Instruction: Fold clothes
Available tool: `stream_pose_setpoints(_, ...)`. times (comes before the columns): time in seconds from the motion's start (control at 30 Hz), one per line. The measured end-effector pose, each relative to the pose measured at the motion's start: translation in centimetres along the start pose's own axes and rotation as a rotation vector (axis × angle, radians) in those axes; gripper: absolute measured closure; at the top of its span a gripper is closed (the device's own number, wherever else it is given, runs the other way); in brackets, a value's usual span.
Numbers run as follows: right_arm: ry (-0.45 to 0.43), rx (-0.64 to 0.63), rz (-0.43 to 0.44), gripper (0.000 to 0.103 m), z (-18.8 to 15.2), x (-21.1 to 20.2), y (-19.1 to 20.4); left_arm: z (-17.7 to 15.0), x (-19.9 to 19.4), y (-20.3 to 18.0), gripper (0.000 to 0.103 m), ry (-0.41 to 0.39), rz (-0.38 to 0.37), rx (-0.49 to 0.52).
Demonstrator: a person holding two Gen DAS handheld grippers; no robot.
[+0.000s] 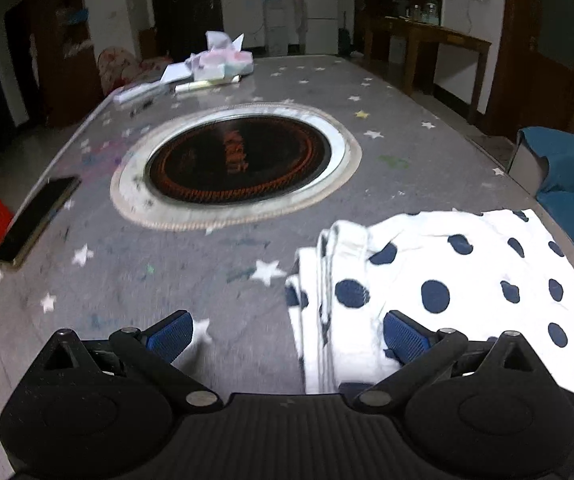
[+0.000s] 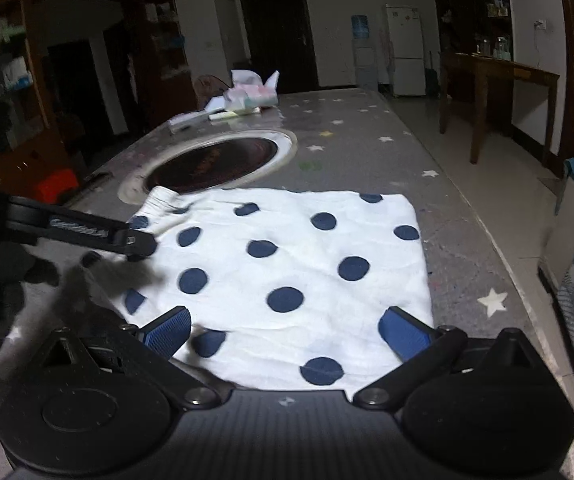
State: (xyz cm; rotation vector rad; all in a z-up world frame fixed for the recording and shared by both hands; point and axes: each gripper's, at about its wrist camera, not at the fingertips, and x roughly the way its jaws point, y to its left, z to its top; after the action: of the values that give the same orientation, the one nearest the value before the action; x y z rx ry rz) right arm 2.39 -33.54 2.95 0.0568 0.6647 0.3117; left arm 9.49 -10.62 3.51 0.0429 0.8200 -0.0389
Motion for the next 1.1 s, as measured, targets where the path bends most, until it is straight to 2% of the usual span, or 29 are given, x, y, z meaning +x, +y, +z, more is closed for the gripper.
stream_pose_setpoints(0.33,-0.017,-0.032,-0.033,0.0,-1.1,-2.0,1.7,-2.8,-3.7,0.0,0.0,-0.023,-0.074,-0.018)
stream_pose_setpoints(0.7,-0.022,-0.022,-0.046,0.0,-3.1,-3.9,3.5,-6.1,-6.8,0.2,0.0,-0.039,-0.07,0.0)
stream_pose_setpoints(1.1,-0.031,0.012,-0.082,0.001,-4.2,-4.7,4.6,-8.5,-7.9,0.4,0.0,-0.035,-0.075,0.015)
